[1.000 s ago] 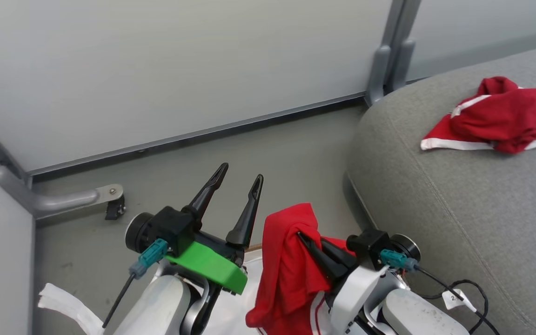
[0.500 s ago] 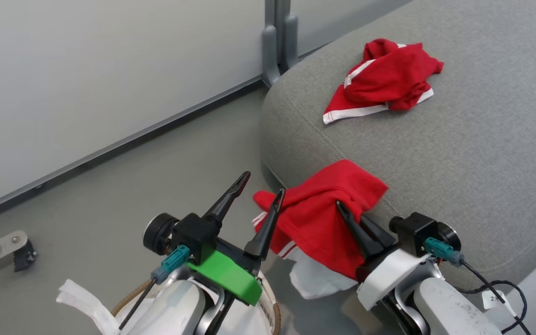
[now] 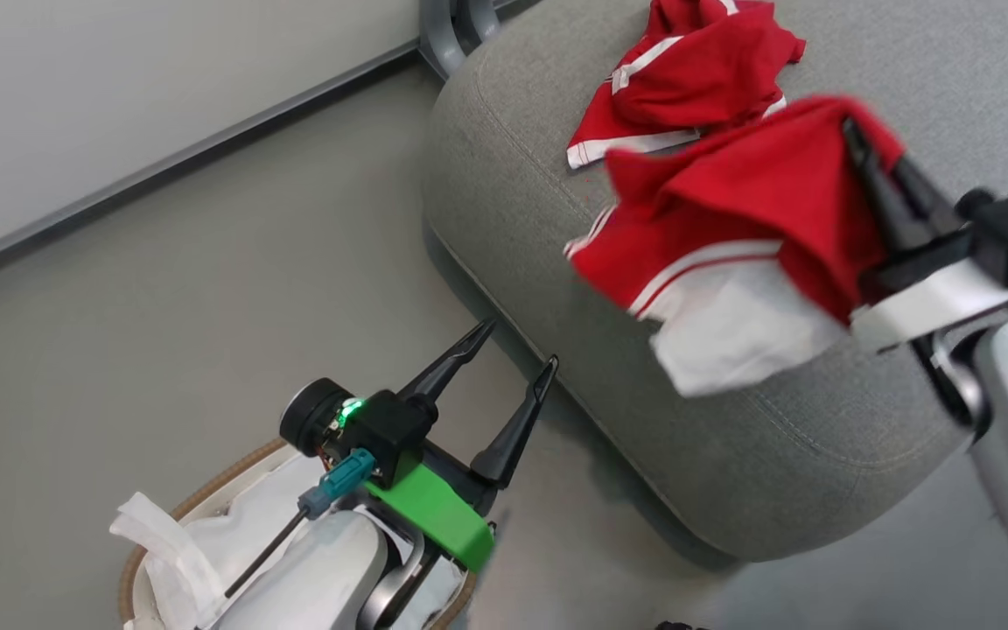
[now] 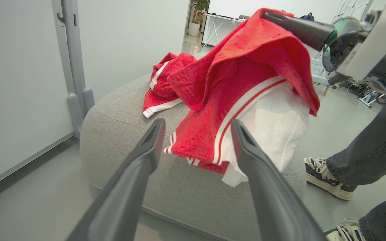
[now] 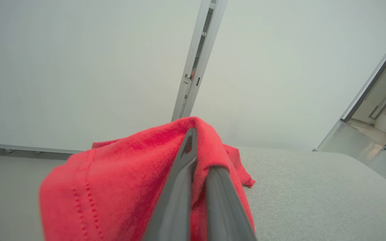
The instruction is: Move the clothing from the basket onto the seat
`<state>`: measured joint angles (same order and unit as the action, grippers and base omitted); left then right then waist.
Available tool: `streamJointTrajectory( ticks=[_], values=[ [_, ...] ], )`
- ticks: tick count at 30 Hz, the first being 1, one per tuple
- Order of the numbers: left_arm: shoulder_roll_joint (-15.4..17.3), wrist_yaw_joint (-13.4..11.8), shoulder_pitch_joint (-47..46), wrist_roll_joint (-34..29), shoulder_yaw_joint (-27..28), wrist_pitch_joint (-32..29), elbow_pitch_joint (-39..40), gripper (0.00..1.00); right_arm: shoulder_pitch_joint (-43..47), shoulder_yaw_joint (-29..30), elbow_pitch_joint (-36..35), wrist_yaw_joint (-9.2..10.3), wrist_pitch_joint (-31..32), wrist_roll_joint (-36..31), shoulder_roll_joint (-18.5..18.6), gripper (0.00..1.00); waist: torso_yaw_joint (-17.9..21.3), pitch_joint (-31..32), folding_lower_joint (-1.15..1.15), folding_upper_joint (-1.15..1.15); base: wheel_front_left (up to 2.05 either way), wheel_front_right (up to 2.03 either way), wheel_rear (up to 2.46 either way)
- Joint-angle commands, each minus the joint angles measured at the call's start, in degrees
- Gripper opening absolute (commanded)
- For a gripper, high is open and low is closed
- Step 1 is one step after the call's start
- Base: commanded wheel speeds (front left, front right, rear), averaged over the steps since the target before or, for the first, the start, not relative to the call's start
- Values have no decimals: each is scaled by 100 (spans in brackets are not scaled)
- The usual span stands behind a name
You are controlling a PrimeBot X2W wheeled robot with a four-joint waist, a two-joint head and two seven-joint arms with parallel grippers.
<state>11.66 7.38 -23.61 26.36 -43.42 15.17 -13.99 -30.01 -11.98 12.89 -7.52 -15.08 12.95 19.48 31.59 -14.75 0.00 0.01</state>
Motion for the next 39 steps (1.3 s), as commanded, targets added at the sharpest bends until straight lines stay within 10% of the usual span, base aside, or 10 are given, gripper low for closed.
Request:
streamJointTrajectory(
  ticks=[1, 17, 39],
  values=[
    [100, 16, -100, -13, 36, -4, 29, 100, -332, 114, 33, 7, -12, -99, 135, 0, 36, -394, 0, -1, 0, 0, 0],
    [534, 16, -739, -77, -156, -5, 289, 100, -2992, 1441, 1596, 7, -7, -1156, 977, 0, -874, -1686, 0, -1, 0, 0, 0],
    [828, 16, -1076, -148, -75, -4, 352, 100, -2600, 4451, 4025, 7, -5, -3099, -89, 0, -1661, -2716, 0, -1, 0, 0, 0]
  ],
)
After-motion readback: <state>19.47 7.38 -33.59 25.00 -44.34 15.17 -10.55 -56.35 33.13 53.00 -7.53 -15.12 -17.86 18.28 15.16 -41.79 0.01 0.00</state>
